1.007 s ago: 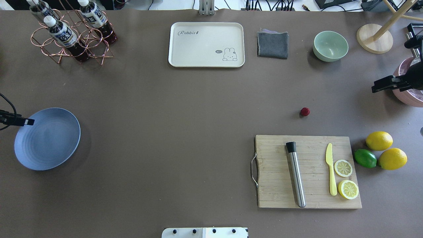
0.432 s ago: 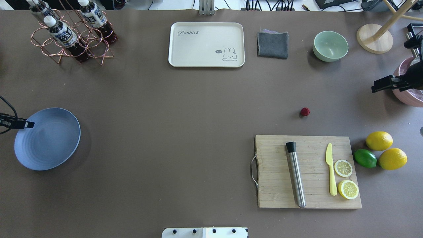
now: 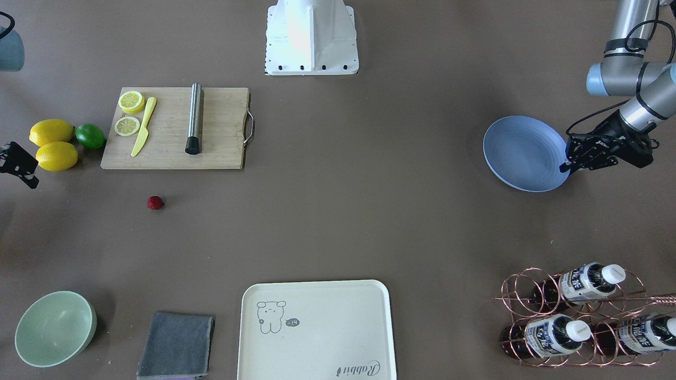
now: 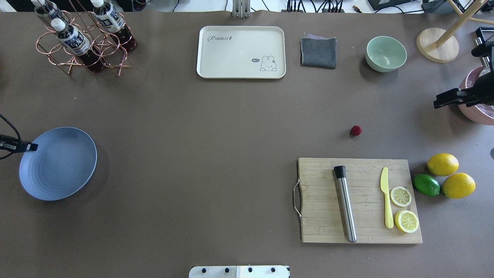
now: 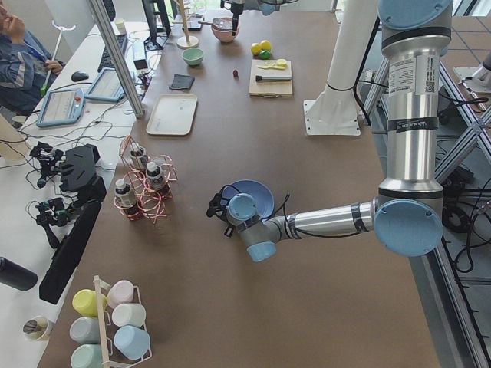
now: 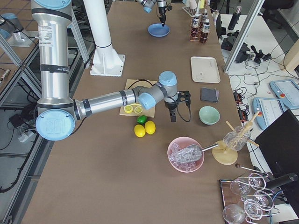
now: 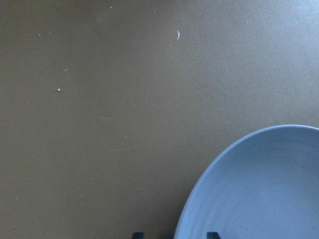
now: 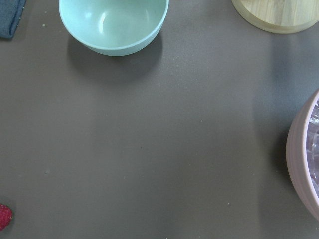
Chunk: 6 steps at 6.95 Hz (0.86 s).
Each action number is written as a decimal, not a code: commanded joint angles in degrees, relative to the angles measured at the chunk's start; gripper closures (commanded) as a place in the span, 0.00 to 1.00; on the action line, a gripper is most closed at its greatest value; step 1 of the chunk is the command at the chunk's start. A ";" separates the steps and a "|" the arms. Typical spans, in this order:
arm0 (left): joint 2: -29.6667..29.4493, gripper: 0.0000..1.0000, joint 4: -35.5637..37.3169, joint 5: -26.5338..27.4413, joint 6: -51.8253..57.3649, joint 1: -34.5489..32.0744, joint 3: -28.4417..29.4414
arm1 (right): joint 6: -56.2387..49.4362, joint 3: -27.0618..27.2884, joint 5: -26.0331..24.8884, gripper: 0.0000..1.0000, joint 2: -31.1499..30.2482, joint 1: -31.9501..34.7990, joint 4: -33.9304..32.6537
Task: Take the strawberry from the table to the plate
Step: 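Reach the left gripper to the rim of the light blue plate, then slide the light blue plate with the left gripper toward the table center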
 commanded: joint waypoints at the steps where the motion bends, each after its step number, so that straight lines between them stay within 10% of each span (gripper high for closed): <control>1: -0.41 1.00 0.69 -0.15 -0.67 0.01 -1.57 | 0.00 0.09 0.00 0.00 -0.09 -0.09 0.00; 6: -15.77 1.00 10.45 -0.59 -20.24 1.58 -5.54 | 0.00 0.18 0.18 0.00 -0.09 -0.09 0.00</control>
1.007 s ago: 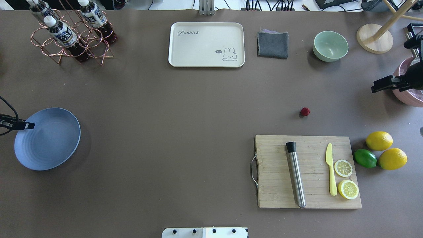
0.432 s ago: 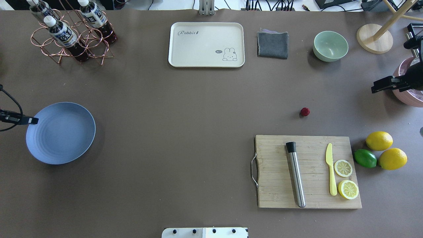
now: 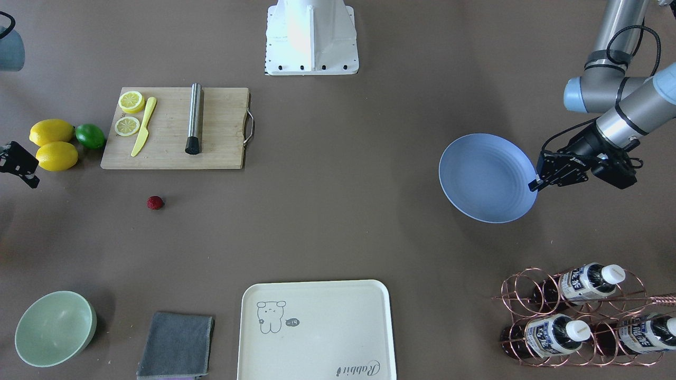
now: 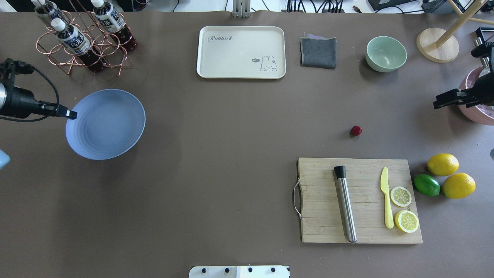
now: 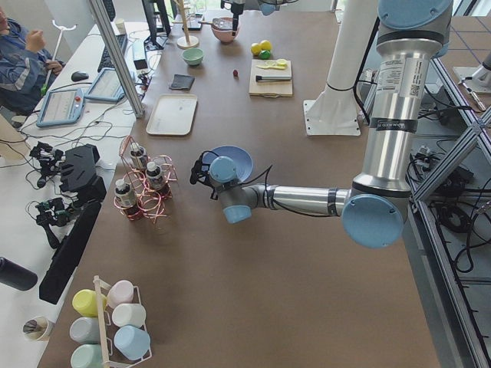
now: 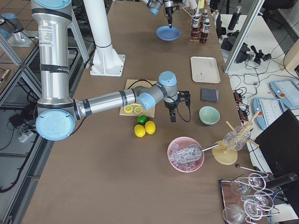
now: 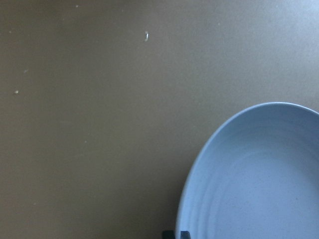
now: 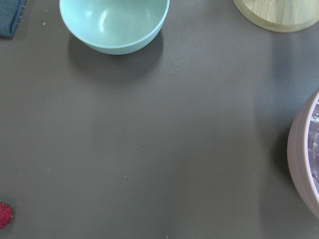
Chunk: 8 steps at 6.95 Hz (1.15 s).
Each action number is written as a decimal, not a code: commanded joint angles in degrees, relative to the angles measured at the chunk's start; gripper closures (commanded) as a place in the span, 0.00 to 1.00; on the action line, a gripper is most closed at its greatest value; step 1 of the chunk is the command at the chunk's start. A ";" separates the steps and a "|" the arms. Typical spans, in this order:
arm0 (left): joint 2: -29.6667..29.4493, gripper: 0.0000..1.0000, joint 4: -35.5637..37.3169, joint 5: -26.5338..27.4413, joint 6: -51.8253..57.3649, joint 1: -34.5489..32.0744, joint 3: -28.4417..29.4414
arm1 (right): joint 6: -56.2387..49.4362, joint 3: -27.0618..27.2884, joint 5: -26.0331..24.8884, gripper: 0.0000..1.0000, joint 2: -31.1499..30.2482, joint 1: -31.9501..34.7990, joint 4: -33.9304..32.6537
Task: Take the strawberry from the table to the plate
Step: 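Slide the light blue plate with the left gripper toward the table center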
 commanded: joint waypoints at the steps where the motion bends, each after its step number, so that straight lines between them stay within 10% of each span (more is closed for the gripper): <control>1: -6.64 1.00 2.83 3.90 -6.09 4.60 0.03 | 0.09 0.07 0.09 0.00 0.09 -0.09 0.00; 8: -23.72 1.00 18.57 22.65 -12.45 23.00 0.03 | 0.09 0.16 0.27 0.00 0.09 -0.53 0.00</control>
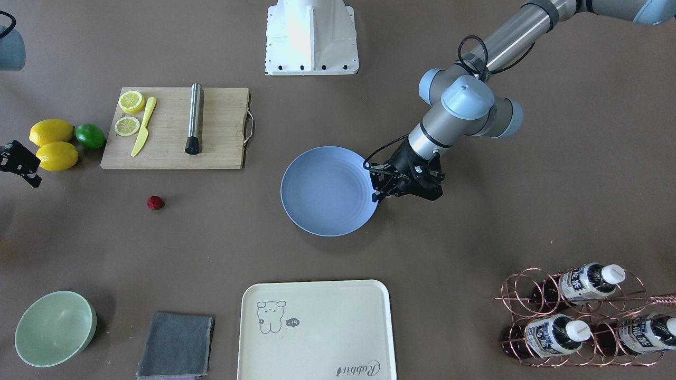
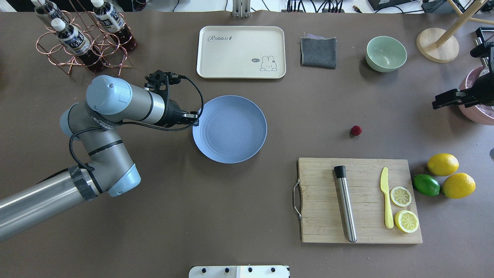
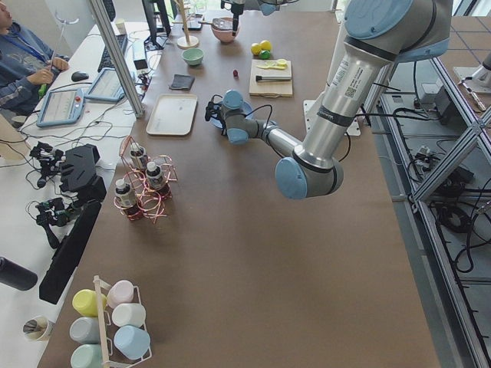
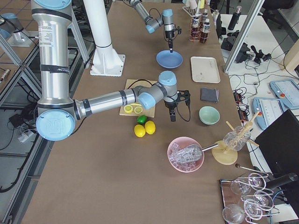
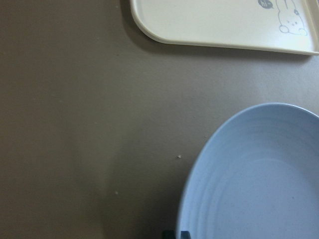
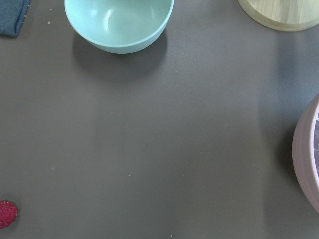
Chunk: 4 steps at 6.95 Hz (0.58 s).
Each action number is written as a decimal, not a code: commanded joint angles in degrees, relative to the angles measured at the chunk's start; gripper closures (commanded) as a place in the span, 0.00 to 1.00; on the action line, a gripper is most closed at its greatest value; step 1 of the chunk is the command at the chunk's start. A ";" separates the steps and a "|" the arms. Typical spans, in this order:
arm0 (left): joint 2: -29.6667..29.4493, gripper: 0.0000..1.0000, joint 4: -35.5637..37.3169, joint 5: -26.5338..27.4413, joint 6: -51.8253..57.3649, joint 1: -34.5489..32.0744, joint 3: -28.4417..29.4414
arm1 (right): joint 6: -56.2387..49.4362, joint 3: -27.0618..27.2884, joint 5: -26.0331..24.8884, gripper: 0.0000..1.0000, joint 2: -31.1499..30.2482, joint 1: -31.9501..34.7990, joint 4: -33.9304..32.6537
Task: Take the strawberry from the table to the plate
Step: 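Slide the light blue plate with the left gripper toward the table center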
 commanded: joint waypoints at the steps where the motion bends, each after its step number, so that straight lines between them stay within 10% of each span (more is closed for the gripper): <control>1: -0.65 1.00 0.64 1.01 -0.05 1.10 0.04 | 0.09 -0.03 0.01 0.00 0.12 -0.72 0.00; 3: -0.22 0.02 0.46 1.01 0.04 0.84 -0.92 | 6.54 -0.30 -0.34 0.00 3.97 -3.43 -0.09; 4: 0.57 0.01 0.64 0.31 0.30 -1.16 -2.06 | 11.55 -0.38 -1.21 0.00 6.60 -6.24 -0.26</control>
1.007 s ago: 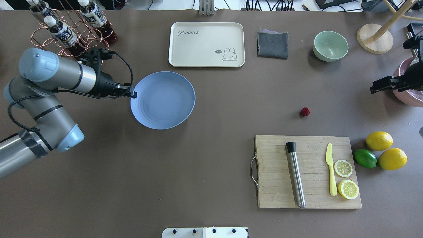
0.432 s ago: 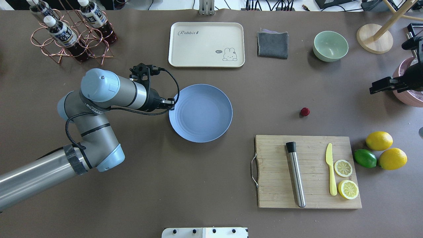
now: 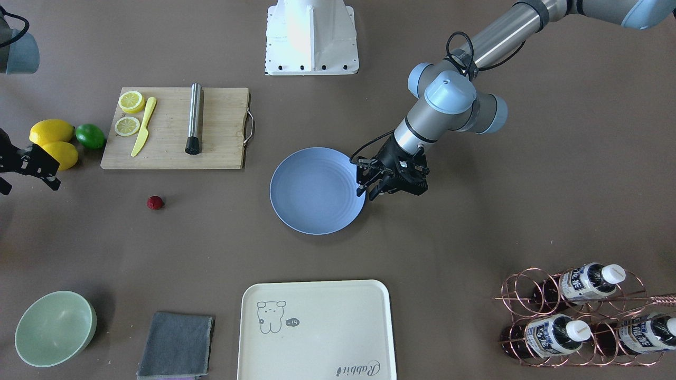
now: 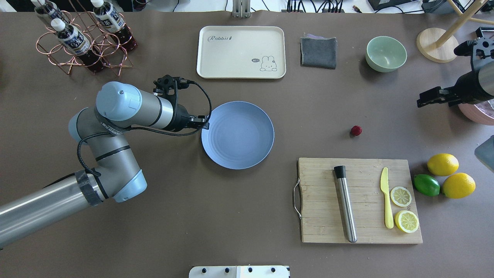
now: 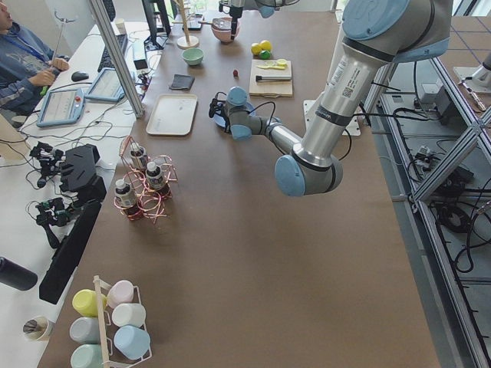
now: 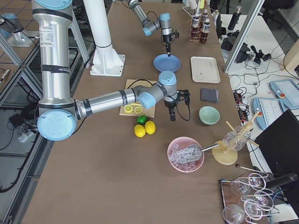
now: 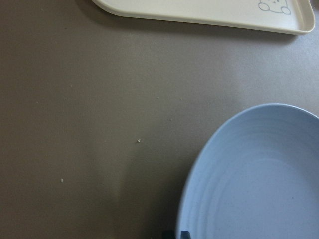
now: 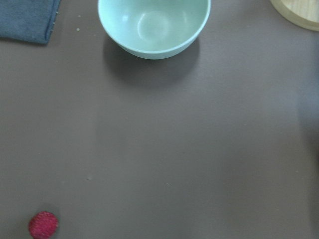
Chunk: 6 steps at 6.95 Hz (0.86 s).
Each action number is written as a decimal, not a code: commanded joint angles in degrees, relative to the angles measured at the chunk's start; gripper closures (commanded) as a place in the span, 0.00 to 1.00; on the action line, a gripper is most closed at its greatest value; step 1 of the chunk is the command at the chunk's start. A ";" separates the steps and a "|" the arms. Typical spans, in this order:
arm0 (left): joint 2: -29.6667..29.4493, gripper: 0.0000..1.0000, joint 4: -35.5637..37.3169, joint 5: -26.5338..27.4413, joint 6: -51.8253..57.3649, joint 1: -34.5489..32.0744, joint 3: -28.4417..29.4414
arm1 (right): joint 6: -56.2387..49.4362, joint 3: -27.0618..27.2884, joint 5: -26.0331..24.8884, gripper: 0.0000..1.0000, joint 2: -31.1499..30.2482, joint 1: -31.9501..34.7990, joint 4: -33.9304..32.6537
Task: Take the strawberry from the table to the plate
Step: 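Release the plate and withdraw the left arm while the right arm reaches toward the strawberry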
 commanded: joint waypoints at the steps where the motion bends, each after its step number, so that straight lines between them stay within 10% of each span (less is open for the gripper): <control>1: 4.22 0.01 0.01 -6.63 0.56 -5.69 -3.41 | 10.16 -0.20 -3.85 0.00 5.29 -6.91 -0.40; 6: 20.23 0.01 2.36 -31.27 29.94 -32.94 -6.07 | 14.95 -4.15 -12.47 0.03 9.71 -15.20 -0.76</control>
